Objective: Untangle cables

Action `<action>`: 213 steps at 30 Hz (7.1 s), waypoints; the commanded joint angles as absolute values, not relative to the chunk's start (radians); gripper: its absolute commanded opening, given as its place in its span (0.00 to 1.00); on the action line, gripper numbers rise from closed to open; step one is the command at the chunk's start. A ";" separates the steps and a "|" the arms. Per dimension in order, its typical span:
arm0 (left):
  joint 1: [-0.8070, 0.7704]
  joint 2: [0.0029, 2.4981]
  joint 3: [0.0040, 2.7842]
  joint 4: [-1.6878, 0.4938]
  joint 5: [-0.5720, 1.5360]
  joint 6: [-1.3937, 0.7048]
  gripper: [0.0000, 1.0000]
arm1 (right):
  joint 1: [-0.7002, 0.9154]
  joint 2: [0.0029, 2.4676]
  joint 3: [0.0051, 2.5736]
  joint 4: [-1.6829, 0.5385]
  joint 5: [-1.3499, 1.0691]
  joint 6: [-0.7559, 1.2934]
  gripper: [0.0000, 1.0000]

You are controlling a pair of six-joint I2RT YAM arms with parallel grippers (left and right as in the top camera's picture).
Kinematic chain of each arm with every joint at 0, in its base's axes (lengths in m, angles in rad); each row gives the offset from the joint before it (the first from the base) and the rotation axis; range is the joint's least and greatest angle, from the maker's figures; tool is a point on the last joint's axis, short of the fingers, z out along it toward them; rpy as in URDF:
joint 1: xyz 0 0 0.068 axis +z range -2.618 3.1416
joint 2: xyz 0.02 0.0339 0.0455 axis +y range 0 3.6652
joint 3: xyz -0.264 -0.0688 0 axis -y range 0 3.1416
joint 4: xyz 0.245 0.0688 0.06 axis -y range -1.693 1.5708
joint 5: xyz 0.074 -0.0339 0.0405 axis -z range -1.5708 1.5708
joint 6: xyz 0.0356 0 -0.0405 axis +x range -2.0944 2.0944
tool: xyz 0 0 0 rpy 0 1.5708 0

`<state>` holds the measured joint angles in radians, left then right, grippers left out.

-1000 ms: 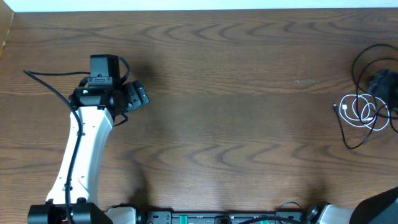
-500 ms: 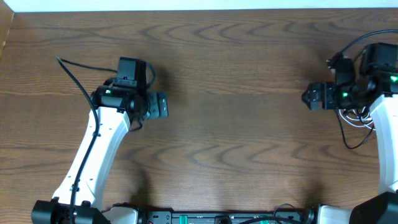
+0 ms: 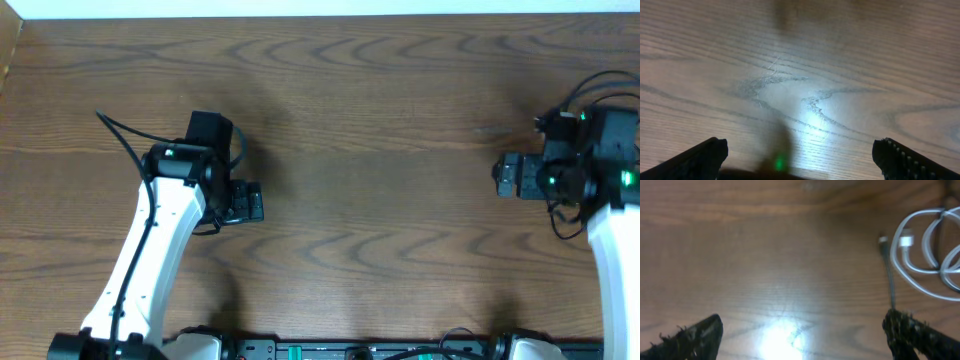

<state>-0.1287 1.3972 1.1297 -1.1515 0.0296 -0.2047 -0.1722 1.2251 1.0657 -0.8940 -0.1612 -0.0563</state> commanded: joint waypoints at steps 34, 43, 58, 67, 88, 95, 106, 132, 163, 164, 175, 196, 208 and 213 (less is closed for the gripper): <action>-0.125 1.358 1.115 -1.048 0.079 -0.188 0.99 | -0.490 1.769 1.163 -0.574 0.230 0.203 0.01; -0.125 1.358 1.115 -1.044 0.079 -0.188 0.99 | -0.490 1.864 1.163 -0.625 0.256 0.275 0.01; -0.125 1.358 1.116 -0.849 0.079 -0.188 0.99 | -0.421 1.408 1.274 -0.668 -0.284 -0.071 0.59; -0.118 1.357 1.116 -0.986 0.063 -0.253 0.99 | -0.279 1.334 1.253 -1.003 -0.229 -0.136 0.87; -0.117 0.672 0.793 -0.830 0.060 -0.229 0.99 | -0.274 0.544 0.853 -0.892 -0.208 -0.060 0.99; -0.117 0.639 0.793 -0.832 0.060 -0.229 0.99 | -0.274 0.511 0.853 -1.010 -0.208 -0.060 0.99; -0.117 0.641 0.793 -0.832 0.060 -0.229 0.99 | -0.274 0.511 0.852 -1.170 -0.208 -0.060 0.99; -0.117 0.641 0.793 -0.832 0.060 -0.229 0.99 | -0.076 0.022 0.367 -0.166 -0.194 -0.068 0.99; -0.117 0.641 0.793 -0.832 0.060 -0.229 0.99 | -0.064 0.005 0.006 -0.064 -0.199 -0.138 0.99; -0.117 0.641 0.793 -0.832 0.060 -0.229 0.99 | -0.064 0.005 0.006 -0.064 -0.197 -0.136 0.99; -0.117 0.641 0.793 -0.832 0.060 -0.229 0.99 | -0.064 0.005 0.006 -0.061 -0.193 -0.136 0.99; -0.117 0.641 0.793 -0.832 0.060 -0.229 0.99 | -0.064 0.005 0.006 -0.061 -0.193 -0.136 0.99; -0.117 0.641 0.793 -0.832 0.060 -0.229 0.99 | -0.064 0.005 0.006 -0.061 -0.194 -0.136 0.99; -0.117 0.641 0.793 -0.832 0.060 -0.229 0.99 | -0.064 0.005 0.006 -0.061 -0.194 -0.136 0.99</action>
<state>-0.1204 0.6415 0.7929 -0.8330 0.0723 -0.2356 -0.0696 0.0120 0.0067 -0.0555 -0.2012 -0.1463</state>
